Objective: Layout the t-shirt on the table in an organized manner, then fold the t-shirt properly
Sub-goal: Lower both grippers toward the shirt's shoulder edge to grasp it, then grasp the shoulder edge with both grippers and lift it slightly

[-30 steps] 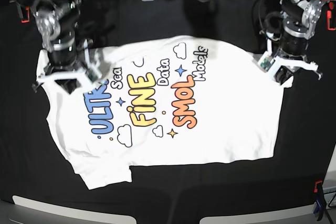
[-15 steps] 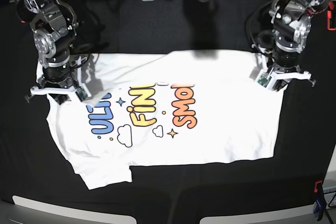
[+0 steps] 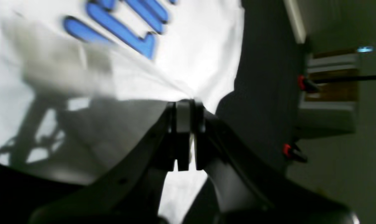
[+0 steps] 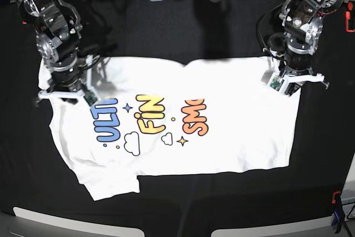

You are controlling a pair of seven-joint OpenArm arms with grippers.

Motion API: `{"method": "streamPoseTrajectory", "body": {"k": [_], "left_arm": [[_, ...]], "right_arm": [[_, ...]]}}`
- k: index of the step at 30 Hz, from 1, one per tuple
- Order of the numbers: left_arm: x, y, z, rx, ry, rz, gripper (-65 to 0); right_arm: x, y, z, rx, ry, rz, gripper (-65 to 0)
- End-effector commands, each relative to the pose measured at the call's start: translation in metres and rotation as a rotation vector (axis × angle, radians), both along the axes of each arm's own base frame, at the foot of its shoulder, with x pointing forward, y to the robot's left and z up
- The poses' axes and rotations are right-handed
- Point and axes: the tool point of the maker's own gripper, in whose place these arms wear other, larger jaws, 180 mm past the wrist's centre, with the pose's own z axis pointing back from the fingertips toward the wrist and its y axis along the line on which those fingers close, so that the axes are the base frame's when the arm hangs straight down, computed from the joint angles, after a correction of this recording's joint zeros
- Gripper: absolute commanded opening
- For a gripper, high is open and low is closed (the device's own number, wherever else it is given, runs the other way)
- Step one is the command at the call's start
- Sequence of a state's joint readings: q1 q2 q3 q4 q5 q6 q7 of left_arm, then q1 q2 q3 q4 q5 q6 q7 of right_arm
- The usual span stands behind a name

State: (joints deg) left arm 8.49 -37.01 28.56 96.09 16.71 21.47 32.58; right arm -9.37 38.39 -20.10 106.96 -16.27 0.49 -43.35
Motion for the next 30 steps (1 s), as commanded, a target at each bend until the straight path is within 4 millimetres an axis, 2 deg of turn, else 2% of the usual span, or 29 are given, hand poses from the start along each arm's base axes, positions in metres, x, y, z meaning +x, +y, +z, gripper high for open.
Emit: {"method": "streamPoseTrajectory", "body": {"k": [1,4,8,12,17,24,28,30], "left_arm": [[0.013,0.005,0.020,0.008,-0.079,0.006,-65.0],[0.019,0.004,0.024,-0.015,-0.088,0.014,-65.0],[0.030,0.003,0.032,-0.038,-0.109,0.023,-65.0],[0.034,-0.002,0.034,-0.057,-0.118,0.028,-65.0],[0.032,-0.009,0.031,-0.079,-0.113,0.031,-65.0],[0.032,-0.011,0.030,-0.084,-0.112,0.032,-65.0],[0.032,-0.011,0.030,-0.084,-0.111,0.032,-65.0],[0.032,-0.011,0.030,-0.083,-0.111,0.033,-65.0]], "right_arm": [[0.012,0.001,0.018,-0.005,-0.069,0.022,-65.0],[0.021,0.010,0.023,0.024,-0.103,0.034,-65.0],[0.040,0.010,0.029,0.052,-0.132,0.008,-65.0],[0.055,0.011,0.018,0.104,-0.092,-0.015,-65.0],[0.060,0.014,0.004,0.116,-0.065,-0.013,-65.0],[0.062,0.019,0.006,0.121,-0.076,0.016,-65.0],[0.065,0.022,0.011,0.109,-0.109,0.046,-40.4],[0.067,0.022,0.015,0.090,-0.129,0.062,-33.6]]}}
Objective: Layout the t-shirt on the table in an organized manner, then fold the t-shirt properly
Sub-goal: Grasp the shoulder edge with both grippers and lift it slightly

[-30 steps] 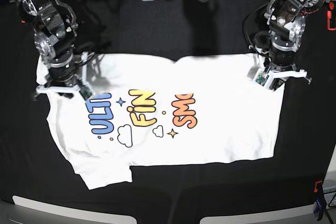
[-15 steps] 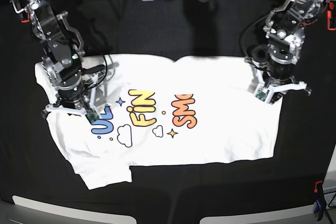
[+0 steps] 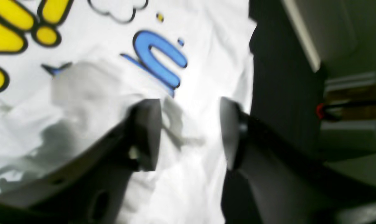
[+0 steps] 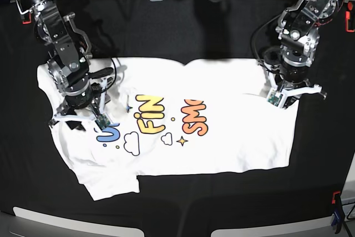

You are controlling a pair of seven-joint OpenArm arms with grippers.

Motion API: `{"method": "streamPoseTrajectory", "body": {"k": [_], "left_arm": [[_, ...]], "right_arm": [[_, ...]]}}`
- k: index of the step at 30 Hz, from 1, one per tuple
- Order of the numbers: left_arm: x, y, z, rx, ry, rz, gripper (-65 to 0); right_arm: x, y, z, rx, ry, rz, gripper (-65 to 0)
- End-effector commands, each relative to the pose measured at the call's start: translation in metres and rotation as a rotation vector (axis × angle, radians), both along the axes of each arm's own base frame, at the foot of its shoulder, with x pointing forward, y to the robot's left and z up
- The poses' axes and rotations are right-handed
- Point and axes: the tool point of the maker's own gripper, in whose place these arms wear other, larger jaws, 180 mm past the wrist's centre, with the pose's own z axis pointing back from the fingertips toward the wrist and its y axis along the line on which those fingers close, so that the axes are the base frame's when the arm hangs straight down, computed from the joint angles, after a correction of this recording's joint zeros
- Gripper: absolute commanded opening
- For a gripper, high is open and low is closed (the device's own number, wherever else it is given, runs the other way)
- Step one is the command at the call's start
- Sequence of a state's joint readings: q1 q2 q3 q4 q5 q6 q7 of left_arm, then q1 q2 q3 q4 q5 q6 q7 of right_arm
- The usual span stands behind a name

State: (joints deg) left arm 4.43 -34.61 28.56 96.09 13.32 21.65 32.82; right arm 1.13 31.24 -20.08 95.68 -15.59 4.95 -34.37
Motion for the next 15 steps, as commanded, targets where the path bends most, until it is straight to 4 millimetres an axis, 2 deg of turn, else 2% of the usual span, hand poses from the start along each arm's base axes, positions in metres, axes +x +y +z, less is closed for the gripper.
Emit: {"method": "streamPoseTrajectory", "body": {"k": [1,15], "left_arm": [[0.0085,0.0043,0.0163,0.008,-0.066,0.011,-65.0],[0.0102,0.0064,0.0197,0.042,-0.078,0.008,-65.0]], "right_arm": [[0.0106,-0.0040,0.0196,-0.023,-0.065,0.005,-33.1],[0.0098,-0.0060,0.0187,-0.030,-0.059,-0.004,-33.1]]}}
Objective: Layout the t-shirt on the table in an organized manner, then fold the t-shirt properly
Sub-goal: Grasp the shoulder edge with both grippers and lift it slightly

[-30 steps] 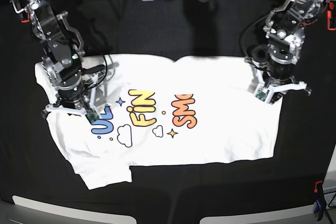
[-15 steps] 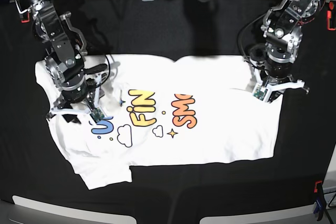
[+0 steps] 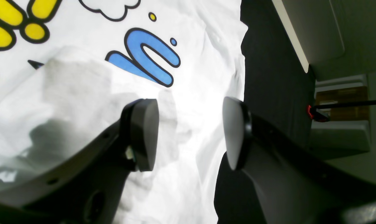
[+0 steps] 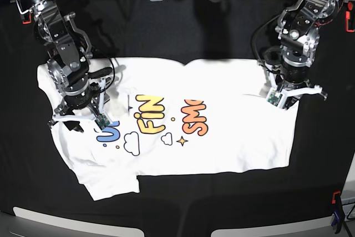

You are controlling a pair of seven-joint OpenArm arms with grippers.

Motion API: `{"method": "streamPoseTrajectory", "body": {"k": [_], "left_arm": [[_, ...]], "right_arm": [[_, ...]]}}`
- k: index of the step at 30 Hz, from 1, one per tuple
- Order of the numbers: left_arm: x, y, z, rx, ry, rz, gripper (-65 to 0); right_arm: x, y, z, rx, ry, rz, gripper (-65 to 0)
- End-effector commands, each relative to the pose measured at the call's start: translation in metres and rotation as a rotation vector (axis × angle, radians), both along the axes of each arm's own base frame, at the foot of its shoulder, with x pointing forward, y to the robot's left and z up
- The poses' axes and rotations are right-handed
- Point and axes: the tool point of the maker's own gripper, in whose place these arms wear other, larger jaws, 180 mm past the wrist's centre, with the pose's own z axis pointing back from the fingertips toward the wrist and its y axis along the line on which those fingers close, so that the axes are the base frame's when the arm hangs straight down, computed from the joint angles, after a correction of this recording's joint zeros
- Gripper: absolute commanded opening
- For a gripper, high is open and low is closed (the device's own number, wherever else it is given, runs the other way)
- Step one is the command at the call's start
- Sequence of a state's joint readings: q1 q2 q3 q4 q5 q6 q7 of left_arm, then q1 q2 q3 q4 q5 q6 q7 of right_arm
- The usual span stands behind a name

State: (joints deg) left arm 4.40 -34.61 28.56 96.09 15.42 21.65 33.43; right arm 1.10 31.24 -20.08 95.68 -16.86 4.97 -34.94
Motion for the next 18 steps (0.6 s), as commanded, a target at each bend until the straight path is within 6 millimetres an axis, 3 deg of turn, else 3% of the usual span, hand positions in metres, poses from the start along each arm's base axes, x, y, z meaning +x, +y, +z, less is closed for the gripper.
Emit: {"method": "streamPoseTrajectory", "body": {"k": [1,3,5,7,18], "left_arm": [[0.0093,0.0040,0.0174,0.009,-0.069,0.009,-65.0],[0.0093,0.0042,0.0174,0.010,-0.069,0.009,-65.0],[0.0096,0.0040,0.0179,0.012,-0.072,0.008,-49.2],[0.0096,0.0043,0.0183,0.016,-0.074,0.007,-39.0],[0.0073,0.0101,0.0154,0.043,-0.051,0.032,-37.3]], "right_arm": [[0.0098,-0.0032,0.0180,-0.007,-0.057,0.000,-33.1],[0.0092,-0.0047,0.0172,-0.010,-0.051,-0.007,-33.1],[0.0085,-0.0060,0.0163,-0.013,-0.045,-0.013,-33.1],[0.0079,-0.0070,0.0157,-0.016,-0.041,-0.019,-33.1],[0.0059,-0.0109,0.0134,-0.026,-0.023,-0.039,-33.2]]}}
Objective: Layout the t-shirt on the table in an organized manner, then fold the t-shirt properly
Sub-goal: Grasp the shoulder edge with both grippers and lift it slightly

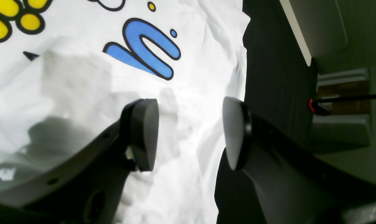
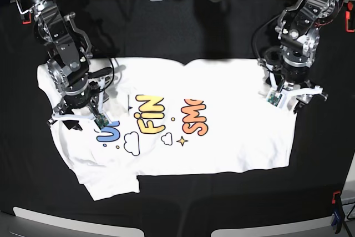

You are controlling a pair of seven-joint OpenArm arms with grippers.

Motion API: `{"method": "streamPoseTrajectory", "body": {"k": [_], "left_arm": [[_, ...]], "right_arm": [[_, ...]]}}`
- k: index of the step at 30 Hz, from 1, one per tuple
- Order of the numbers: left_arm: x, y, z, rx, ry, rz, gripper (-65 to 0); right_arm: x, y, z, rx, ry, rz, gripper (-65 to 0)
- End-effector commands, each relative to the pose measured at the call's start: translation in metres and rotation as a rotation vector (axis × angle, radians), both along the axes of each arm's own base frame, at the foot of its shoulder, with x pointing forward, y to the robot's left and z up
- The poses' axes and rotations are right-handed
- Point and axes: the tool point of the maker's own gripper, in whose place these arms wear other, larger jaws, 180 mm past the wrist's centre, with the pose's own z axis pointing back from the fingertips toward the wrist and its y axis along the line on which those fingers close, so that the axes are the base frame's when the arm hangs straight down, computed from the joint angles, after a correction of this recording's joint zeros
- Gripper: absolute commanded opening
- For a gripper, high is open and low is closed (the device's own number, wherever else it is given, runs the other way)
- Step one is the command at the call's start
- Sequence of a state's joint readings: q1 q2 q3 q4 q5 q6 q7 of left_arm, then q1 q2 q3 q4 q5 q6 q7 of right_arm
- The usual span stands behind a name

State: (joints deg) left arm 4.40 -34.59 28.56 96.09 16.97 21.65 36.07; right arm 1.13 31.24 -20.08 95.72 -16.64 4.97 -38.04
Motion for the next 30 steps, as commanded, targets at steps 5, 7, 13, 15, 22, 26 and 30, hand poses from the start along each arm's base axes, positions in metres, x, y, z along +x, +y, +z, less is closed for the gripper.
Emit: {"method": "streamPoseTrajectory", "body": {"k": [5,7,13,15,22,26,30], "left_arm": [[0.005,0.007,0.020,0.073,-0.073,0.005,-37.3],[0.004,-0.002,0.029,0.078,-0.109,-0.028,-37.3],[-0.027,-0.049,0.033,0.035,-0.021,-0.217,-37.3],[-0.047,-0.063,0.024,0.030,0.050,-0.290,-37.3],[-0.099,-0.051,-0.022,0.077,0.292,-0.405,-37.3],[-0.096,-0.032,-0.036,0.167,0.305,-0.404,-37.2],[-0.091,-0.025,-0.041,0.187,0.310,-0.394,-37.3]], "right_arm": [[0.002,-0.007,0.020,-0.036,-0.035,-0.030,-33.4],[-0.002,0.002,0.028,-0.028,-0.057,-0.006,-33.4],[-0.030,0.017,0.048,-0.067,-0.081,0.024,-33.4],[-0.047,0.020,0.047,-0.078,-0.058,0.042,-33.4],[-0.106,0.007,0.026,-0.202,0.051,0.097,-33.4],[-0.117,0.004,0.019,-0.203,0.077,0.092,-33.4],[-0.117,0.004,0.019,-0.202,0.077,0.092,-33.4]]}}
